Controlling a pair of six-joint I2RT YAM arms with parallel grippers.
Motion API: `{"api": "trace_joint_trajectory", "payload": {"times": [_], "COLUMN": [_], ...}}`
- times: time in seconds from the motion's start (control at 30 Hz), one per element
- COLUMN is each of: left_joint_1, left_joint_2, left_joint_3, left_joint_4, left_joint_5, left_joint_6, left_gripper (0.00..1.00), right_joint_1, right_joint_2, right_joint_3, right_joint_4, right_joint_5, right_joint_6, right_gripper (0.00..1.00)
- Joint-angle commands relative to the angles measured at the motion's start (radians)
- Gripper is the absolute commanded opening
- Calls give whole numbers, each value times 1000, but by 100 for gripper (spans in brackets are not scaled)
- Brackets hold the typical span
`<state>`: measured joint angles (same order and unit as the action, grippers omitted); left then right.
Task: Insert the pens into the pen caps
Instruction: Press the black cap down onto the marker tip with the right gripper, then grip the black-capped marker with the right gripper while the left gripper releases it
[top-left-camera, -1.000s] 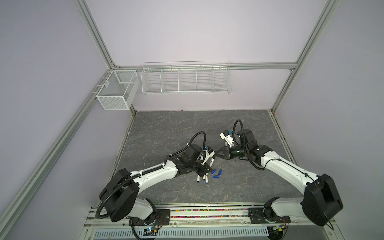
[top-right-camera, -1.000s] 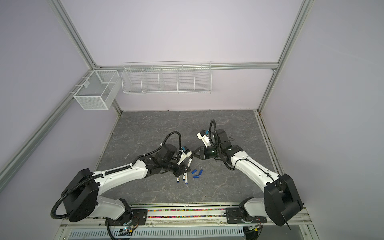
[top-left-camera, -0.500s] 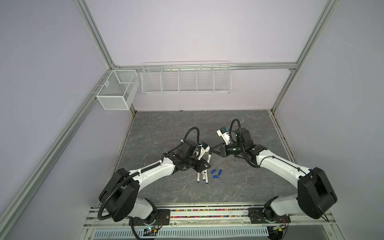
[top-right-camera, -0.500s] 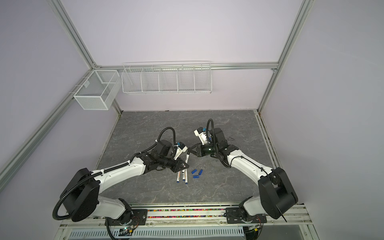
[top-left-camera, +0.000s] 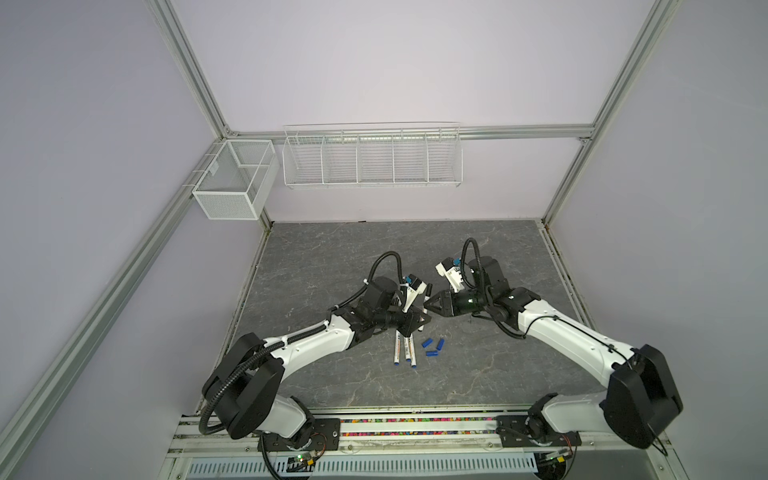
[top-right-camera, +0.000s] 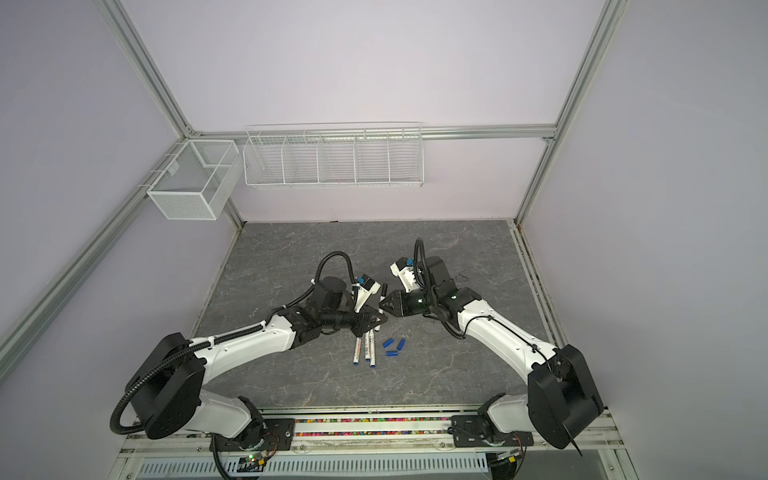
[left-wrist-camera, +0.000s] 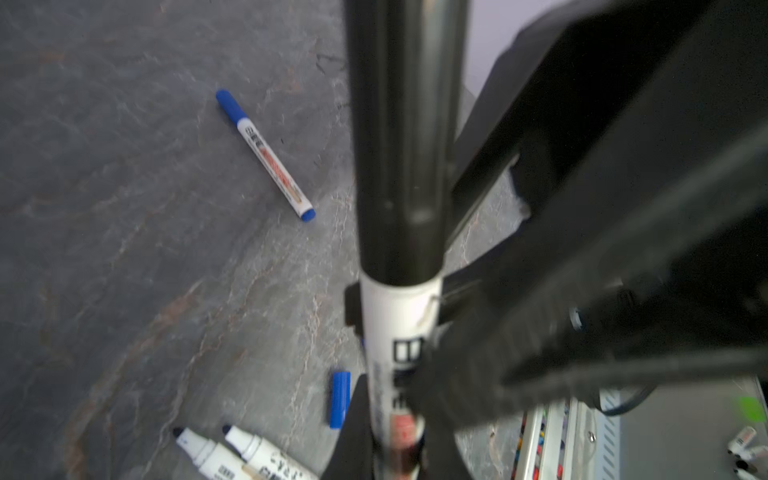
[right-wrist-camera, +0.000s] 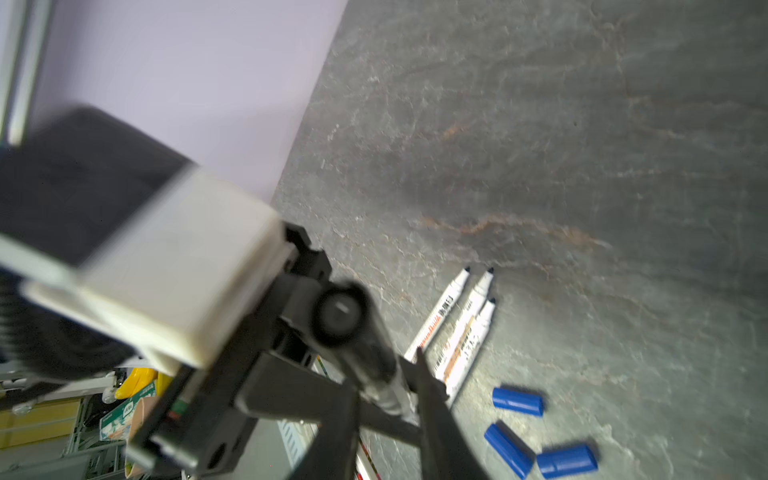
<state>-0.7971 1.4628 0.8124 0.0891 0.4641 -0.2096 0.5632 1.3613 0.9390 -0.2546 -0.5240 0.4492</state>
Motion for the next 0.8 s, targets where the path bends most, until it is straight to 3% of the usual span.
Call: {"api": "trace_joint_trajectory", "payload": {"times": [0.0, 0.5, 0.77], "left_joint_1": [-2, -2, -1], "left_joint_2": [16, 39, 31], "left_joint_3": [-16, 2, 2], "left_joint_4": [110, 110, 119], "left_joint_5": [-25, -5, -15], "left_joint_6": [-5, -7, -13], "left_gripper": [0, 0, 0], "right_joint_1": [0, 15, 40], "right_joint_2": [-51, -30, 27], "right_joint_3": [18, 10, 14], "right_joint_4": [-65, 94, 132], "right_joint_5": [112, 113, 119], "right_joint_6": [7, 69, 94], "right_gripper": [34, 33, 22]}}
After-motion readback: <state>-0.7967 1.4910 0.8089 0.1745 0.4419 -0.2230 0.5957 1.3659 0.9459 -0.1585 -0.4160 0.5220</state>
